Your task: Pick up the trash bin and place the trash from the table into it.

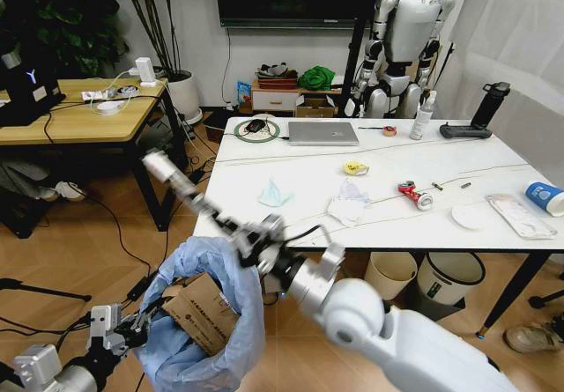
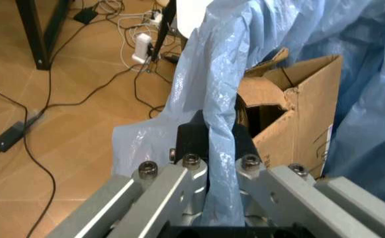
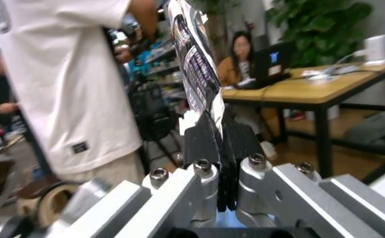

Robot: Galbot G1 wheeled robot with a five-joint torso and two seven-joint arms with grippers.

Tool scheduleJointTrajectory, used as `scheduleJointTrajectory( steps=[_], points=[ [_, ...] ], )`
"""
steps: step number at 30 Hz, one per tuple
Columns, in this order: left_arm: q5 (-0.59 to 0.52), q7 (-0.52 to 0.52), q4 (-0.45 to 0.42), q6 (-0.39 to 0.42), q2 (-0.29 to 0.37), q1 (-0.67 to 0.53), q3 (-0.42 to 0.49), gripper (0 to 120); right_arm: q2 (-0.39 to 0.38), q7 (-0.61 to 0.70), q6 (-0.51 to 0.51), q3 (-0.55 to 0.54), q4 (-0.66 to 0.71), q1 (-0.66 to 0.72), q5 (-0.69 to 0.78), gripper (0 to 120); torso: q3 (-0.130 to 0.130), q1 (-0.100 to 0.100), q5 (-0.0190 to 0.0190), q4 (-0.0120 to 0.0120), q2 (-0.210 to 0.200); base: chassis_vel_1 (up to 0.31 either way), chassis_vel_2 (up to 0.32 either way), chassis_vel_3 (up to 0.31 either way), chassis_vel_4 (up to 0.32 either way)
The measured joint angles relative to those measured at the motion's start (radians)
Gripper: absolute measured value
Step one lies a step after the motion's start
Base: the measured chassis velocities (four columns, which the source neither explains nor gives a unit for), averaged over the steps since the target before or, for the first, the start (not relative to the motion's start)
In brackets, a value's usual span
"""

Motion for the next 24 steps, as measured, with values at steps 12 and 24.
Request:
scheduleJointTrajectory(
  steps=[12, 24],
  points=[
    [-0.016, -0.010, 0.005, 0.005, 0.005, -0.007, -0.032, 0, -0.068, 0.009, 0.025, -0.074, 0.038, -0.025, -0.092, 0, 0.000, 0.000, 0.0000, -0.0003, 0.000, 0.000, 0.000, 0.000, 0.000],
    [-0.026, -0.017, 0.014, 0.008, 0.011, -0.018, -0.035, 0, -0.104, 0.014, 0.034, -0.020, 0.082, -0.126, -0.142, 0, 0.000, 0.000, 0.0001, 0.0000, 0.000, 0.000, 0.000, 0.000, 0.000]
  ],
)
